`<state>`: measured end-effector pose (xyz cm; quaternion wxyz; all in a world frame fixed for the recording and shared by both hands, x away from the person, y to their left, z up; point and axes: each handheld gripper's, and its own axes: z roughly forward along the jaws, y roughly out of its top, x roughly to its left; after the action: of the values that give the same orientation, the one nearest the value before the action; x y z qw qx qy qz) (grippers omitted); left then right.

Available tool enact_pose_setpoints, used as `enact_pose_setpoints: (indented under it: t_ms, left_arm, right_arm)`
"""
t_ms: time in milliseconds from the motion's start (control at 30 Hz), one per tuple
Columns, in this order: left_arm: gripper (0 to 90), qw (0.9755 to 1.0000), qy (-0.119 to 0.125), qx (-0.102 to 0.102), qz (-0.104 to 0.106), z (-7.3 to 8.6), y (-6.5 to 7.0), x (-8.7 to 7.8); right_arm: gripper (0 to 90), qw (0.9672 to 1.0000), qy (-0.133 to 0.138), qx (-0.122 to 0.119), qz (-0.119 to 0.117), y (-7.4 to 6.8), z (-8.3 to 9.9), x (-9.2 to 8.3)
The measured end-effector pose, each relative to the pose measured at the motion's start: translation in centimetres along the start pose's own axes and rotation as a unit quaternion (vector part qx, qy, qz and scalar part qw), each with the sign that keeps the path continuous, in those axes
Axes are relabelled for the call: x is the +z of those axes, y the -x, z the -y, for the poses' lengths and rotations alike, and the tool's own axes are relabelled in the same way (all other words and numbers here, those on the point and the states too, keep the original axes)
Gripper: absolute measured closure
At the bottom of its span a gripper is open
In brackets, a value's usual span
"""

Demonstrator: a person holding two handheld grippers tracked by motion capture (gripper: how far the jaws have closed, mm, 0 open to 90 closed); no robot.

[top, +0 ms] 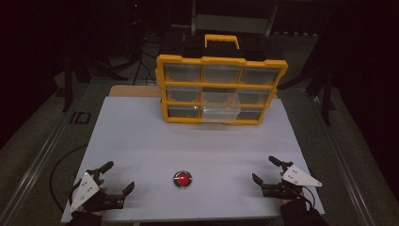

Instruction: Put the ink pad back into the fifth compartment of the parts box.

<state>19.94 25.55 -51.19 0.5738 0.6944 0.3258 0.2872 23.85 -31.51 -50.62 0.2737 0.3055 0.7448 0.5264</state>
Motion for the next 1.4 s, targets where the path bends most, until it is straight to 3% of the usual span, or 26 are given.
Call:
enact_pose_setpoints:
  t_ms: [467, 800, 867, 900, 1133, 1400]
  left_arm:
    - [0.0, 0.9999, -0.006, 0.006, 0.014, -0.4, 0.5, 0.2]
    - [0.0, 0.9996, -0.006, -0.010, 0.027, -0.8, 0.4, 0.4]
    - [0.0, 0.9995, -0.017, -0.011, 0.026, -1.1, 0.6, 0.4]
    - [0.0, 0.9993, -0.011, -0.018, 0.032, -1.4, 0.7, 0.4]
    - [0.0, 0.9988, -0.005, -0.022, 0.044, -2.7, 0.9, 0.5]
    - [0.0, 0.9980, 0.000, -0.010, 0.063, -5.8, 1.0, 0.8]
  right_arm:
    - [9.4, 0.9999, 0.009, 0.003, 0.006, 0.0, -0.4, -0.4]
    - [9.5, 0.9999, 0.012, 0.003, 0.005, -0.2, -0.6, -0.5]
    - [9.4, 0.9999, 0.012, 0.004, 0.003, -0.2, -0.6, -0.5]
    - [9.4, 0.9999, 0.013, 0.006, 0.005, -0.2, -0.6, -0.5]
    - [9.5, 0.9999, 0.014, 0.008, 0.005, -0.2, -0.7, -0.5]
    - [9.4, 0.9999, 0.013, 0.004, 0.005, -0.3, -0.9, -0.5]
